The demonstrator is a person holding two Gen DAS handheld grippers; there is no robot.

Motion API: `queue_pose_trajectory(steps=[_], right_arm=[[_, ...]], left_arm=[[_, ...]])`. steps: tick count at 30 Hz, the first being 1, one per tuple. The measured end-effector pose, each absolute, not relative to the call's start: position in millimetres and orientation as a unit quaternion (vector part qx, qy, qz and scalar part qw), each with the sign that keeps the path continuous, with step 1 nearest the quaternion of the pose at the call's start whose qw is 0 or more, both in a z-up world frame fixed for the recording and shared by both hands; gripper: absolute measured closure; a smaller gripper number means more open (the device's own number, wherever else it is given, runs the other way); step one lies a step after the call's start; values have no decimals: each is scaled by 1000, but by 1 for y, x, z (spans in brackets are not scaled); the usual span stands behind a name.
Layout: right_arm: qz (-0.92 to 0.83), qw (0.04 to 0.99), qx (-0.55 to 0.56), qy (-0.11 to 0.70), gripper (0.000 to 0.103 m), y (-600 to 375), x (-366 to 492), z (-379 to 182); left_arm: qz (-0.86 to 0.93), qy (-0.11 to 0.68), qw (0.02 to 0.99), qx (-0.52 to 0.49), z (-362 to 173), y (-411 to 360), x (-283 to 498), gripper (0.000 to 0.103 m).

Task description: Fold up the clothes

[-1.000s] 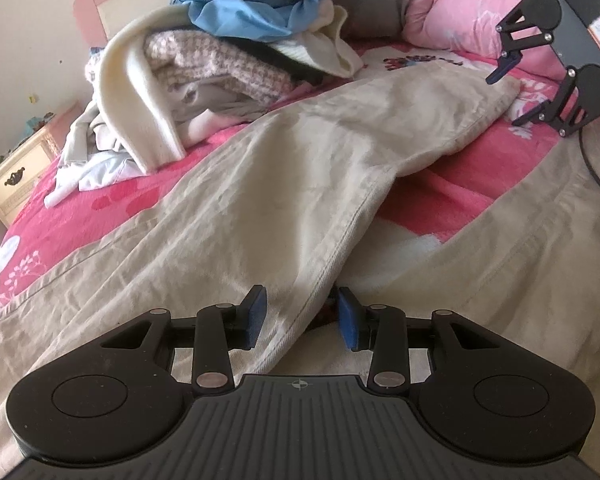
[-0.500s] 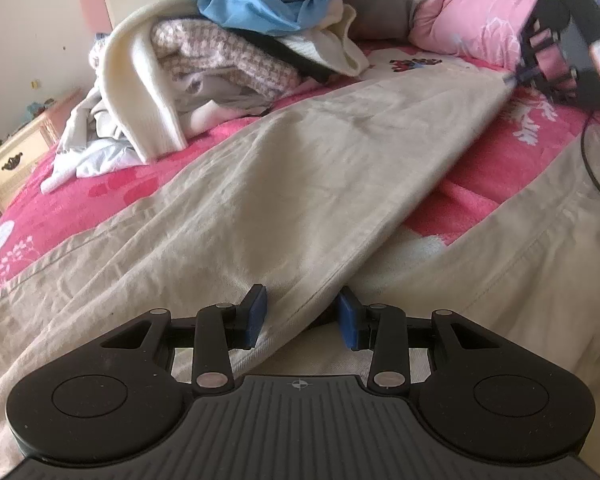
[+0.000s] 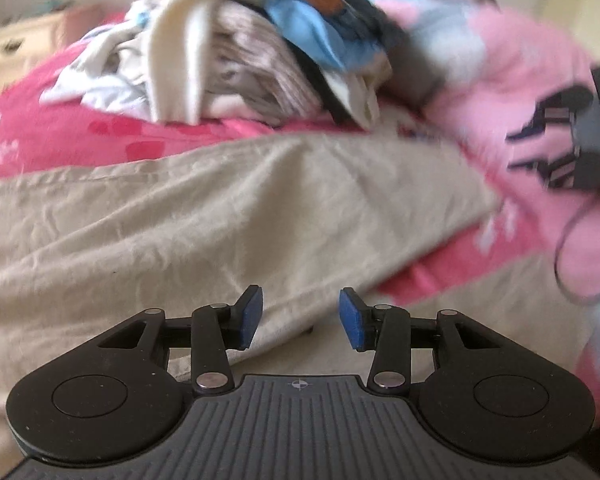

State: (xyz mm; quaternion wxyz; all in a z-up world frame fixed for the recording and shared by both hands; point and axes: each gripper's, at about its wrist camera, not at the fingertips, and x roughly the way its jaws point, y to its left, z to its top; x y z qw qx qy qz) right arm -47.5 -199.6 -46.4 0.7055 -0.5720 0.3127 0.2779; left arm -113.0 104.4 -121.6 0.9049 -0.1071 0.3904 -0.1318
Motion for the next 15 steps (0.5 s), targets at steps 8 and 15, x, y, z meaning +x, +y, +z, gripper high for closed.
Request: queue_pose_trajectory(steps=[8,15], right_arm=[[516,716,-399,251,45,-48,0,-2],[546,695,-302,357,46,118,51,-73]], left_arm=[[-56,410,901,-130,-143,118,-104,60],[-38,398,902,-161,-158,125,-115,60]])
